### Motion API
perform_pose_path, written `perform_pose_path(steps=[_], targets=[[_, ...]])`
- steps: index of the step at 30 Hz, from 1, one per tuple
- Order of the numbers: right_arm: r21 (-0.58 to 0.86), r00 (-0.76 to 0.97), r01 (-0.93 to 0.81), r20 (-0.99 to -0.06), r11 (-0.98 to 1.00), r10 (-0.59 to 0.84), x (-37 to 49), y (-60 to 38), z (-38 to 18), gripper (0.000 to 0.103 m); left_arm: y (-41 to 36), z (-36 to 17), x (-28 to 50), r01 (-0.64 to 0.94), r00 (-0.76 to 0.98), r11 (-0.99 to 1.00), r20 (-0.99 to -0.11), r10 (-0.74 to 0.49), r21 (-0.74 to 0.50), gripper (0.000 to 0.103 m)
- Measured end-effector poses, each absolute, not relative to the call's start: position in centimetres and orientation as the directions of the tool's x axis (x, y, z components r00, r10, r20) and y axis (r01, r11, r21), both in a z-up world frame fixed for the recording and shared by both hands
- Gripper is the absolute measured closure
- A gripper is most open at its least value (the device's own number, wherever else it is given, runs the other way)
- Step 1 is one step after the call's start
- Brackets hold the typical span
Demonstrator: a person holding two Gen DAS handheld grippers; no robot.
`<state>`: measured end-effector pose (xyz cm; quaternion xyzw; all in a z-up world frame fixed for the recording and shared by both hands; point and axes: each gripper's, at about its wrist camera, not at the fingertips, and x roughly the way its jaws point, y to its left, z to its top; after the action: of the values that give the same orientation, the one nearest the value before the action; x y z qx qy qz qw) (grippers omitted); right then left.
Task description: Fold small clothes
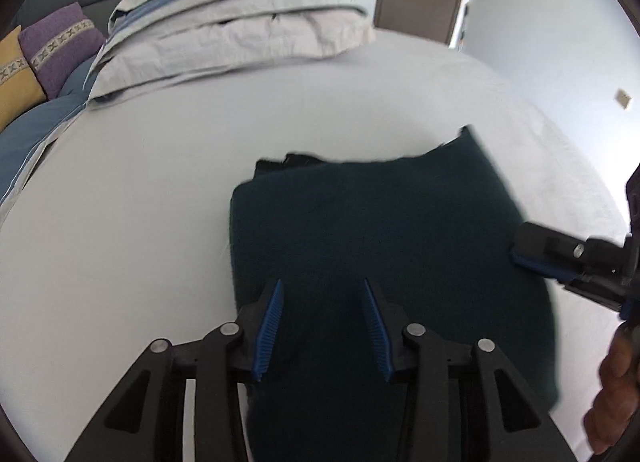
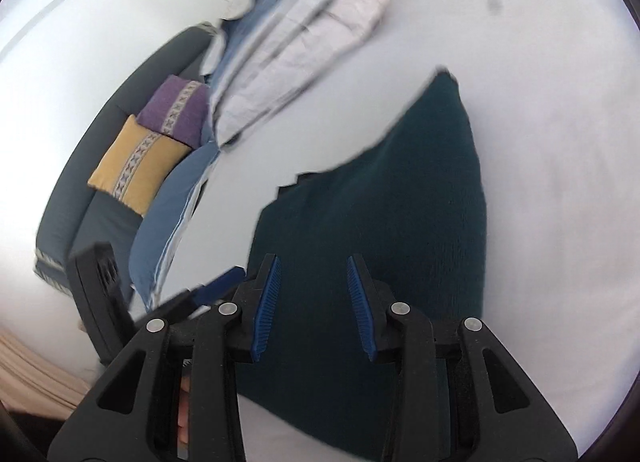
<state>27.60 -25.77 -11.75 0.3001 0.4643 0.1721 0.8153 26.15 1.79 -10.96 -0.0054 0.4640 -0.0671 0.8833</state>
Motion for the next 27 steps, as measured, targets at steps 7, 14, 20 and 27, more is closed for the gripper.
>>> perform_pose_path(steps=[7,14,20,27], targets=[[0.697,0.527,0.016,-0.615,0.717,0.586,30.9,-27.6,-12.9,0.085,2.9,-12.6,26.8,0.196,0.576,0.978,-0.799,-0.174,-0.072,0.049],[0.664,0.494,0.054,-0.666,0.746,0.558,35.8,-26.6,-13.0,0.08,2.5,-12.8,26.7,0.218,0.606,0.975,-0.777,-0.168,-0.041,0.045],[0.683,0.514,0.206,-0.685,0.7,0.517,37.6,-30.6,-17.0,0.101,2.9,-13.1,26.9,0.223,0.61,0.972,-0.768,-0.196,-0.071,0.045],[0.747,0.576,0.072,-0.572,0.661,0.584,32.6,-30.3,-13.7,0.09,2.9,-13.2,26.5,0.223,0.612,0.972,-0.764,-0.203,-0.079,0.045]])
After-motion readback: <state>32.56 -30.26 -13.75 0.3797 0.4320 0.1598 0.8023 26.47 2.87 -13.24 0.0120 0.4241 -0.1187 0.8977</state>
